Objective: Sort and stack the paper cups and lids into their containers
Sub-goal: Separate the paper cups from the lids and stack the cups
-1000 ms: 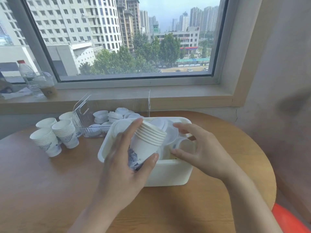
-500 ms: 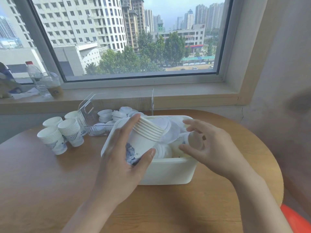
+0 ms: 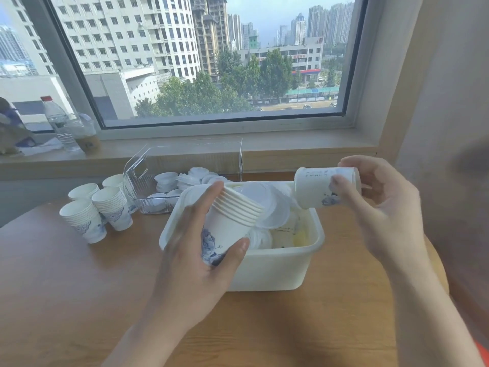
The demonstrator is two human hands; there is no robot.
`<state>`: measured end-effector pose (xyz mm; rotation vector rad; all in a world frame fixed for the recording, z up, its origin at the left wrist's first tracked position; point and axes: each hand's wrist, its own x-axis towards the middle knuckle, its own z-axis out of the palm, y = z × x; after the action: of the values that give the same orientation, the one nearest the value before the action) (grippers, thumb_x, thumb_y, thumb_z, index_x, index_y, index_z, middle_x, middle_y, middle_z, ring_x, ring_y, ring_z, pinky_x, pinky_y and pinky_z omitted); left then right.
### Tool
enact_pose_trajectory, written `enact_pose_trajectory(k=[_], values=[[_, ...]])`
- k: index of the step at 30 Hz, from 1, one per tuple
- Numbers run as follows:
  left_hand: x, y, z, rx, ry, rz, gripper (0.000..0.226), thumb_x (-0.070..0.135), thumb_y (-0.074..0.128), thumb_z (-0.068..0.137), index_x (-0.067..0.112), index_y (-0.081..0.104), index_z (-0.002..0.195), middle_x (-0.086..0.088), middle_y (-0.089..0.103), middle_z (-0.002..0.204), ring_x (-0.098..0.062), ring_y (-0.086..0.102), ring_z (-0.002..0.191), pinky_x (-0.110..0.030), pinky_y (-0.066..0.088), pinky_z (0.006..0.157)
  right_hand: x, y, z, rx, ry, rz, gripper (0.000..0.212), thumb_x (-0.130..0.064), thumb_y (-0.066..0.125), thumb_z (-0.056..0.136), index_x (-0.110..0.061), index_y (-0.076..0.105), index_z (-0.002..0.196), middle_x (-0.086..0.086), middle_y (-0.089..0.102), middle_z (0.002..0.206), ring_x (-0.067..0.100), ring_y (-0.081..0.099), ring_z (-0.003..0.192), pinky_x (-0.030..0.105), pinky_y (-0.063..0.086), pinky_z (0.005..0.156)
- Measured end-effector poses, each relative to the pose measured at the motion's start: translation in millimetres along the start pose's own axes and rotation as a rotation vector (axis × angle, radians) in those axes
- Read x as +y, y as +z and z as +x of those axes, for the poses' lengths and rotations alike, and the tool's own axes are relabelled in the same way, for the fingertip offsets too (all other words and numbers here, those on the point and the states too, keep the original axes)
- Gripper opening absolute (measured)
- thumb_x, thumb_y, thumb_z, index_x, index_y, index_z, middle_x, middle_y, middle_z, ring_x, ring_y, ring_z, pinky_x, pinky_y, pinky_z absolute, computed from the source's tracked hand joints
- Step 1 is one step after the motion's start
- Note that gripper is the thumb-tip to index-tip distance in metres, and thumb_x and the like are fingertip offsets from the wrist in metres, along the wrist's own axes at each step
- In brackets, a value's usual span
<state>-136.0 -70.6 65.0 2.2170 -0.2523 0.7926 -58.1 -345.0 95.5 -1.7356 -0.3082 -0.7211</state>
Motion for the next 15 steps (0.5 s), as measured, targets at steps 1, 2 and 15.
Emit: enact_pose_trajectory(k=[1,2,15], values=[[2,0,-1,-0.004,-0.002,-0.008,0.079,0.060,0.068,0.085,0.057,0.032,0.156,0.038,0.048,0.141,0.001,0.055,0.124,-0.025,0.047,0.090,-3,2,0,0.008,0.008,0.077,0.023,-0.041,0.073,0.092,-0.033,0.071,0.114,-0.011,0.076,0.105,0.011,0.073,0.097,0.024,0.056,0.079],[4,1,-2,-0.010,-0.004,-0.020,0.079,0.059,0.069,0.085,0.057,0.033,0.156,0.036,0.049,0.142,-0.001,0.056,0.123,-0.027,0.049,0.090,-7,6,-1,0.006,0.012,0.165,0.022,-0.037,0.074,0.093,-0.030,0.070,0.113,-0.009,0.076,0.104,0.010,0.073,0.094,0.023,0.057,0.077],[17,4,-8,-0.062,0.016,-0.078,0.088,0.050,0.077,0.087,0.053,0.028,0.160,0.021,0.056,0.144,-0.012,0.063,0.127,-0.042,0.058,0.097,-37,65,-26,-0.291,0.127,0.651,0.021,-0.017,0.074,0.095,-0.005,0.057,0.092,0.010,0.074,0.114,0.024,0.070,0.101,0.025,0.054,0.081]])
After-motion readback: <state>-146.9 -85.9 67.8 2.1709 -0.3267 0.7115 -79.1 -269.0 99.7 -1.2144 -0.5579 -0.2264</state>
